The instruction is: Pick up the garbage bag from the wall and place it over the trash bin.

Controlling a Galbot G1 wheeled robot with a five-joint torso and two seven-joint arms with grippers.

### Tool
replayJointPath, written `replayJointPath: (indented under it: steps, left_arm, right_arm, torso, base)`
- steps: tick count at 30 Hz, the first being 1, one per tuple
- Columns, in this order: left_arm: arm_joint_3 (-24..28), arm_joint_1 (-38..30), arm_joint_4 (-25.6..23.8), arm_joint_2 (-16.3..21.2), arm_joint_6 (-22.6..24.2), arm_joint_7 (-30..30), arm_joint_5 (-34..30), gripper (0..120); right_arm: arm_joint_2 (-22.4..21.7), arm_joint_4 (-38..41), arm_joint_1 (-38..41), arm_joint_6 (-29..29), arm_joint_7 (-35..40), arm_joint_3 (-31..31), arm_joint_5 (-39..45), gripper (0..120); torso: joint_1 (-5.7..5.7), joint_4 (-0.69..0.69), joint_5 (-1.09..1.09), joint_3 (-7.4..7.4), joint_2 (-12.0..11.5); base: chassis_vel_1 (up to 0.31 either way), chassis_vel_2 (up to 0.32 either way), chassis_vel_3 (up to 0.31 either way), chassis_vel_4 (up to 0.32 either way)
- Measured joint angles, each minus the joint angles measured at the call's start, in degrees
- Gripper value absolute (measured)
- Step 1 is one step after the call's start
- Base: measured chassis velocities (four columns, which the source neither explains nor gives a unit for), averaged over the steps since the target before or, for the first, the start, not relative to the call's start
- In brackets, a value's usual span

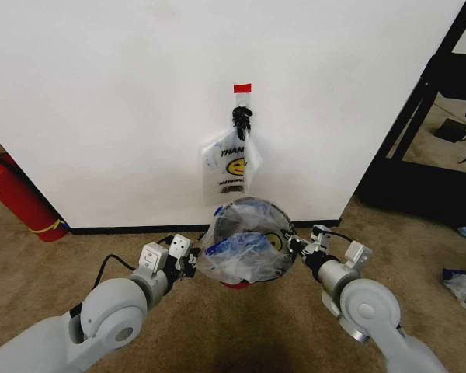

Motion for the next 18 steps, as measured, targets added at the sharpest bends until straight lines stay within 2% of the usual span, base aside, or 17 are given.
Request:
replayJointPath:
  steps: [11, 16, 18]
  left_arm:
    - [0.4, 3.4, -0.5, -2.3, -2.1, 1.8, 2.8, 0]
    - [-0.7, 3.6, -2.7, -2.3, -1.4, 1.7, 2.8, 11]
    - [-1.4, 3.1, -4.3, -1.7, 0.4, 0.4, 2.7, 20]
  right_arm:
    - [1.2, 0.3, -0.1, 0.1, 1.1, 0.9, 1.9, 0]
    - [1.1, -0.4, -0.1, 0.1, 1.1, 0.8, 1.0, 0]
    - [1.1, -0.9, -0.2, 0.1, 1.1, 0.9, 0.3, 0]
  torso:
    - [0.00, 0.00, 0.00, 0.00, 0.0]
    - [0.00, 0.00, 0.00, 0.00, 0.0]
    - [0.00, 0.00, 0.00, 0.00, 0.0]
  base:
    - [0.000, 0.000, 0.000, 0.000]
    - [0.000, 0.000, 0.000, 0.000]
    - [0.000, 0.000, 0.000, 0.000]
